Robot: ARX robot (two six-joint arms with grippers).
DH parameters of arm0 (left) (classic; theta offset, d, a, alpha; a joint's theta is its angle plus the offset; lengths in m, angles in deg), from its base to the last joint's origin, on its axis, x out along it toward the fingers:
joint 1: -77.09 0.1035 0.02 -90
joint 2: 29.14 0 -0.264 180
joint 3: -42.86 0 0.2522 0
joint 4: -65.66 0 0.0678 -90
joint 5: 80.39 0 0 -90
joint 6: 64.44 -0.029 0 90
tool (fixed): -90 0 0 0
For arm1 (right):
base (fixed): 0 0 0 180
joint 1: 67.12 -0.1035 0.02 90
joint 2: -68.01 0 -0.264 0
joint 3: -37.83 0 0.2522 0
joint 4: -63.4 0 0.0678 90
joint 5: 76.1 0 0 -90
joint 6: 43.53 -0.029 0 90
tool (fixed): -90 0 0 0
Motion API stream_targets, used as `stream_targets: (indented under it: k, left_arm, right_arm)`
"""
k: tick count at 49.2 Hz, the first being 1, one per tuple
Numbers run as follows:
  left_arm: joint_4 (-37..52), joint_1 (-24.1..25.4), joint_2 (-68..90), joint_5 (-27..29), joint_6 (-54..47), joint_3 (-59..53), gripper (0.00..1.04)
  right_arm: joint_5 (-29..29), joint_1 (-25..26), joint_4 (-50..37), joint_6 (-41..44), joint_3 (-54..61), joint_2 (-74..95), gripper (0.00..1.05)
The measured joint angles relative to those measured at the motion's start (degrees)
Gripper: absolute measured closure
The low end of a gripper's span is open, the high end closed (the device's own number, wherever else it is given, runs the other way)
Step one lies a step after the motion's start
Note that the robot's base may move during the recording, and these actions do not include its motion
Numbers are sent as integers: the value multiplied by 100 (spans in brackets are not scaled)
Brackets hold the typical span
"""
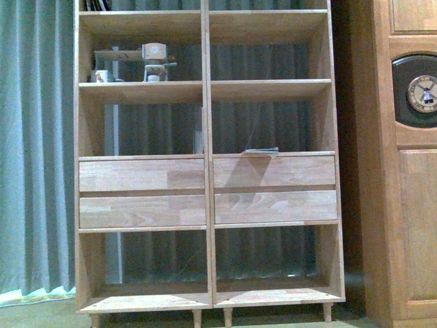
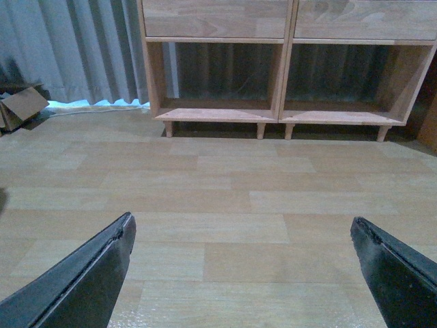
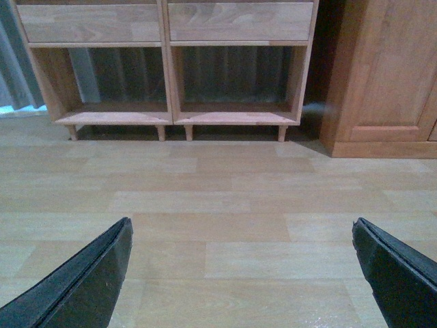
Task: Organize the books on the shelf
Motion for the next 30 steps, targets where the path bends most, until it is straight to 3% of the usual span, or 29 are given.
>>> stream_targets:
  k: [30]
  left_arm:
    - [0,0,0,2,0,0,7]
  right_arm:
    - [0,0,-2,2,0,0,7]
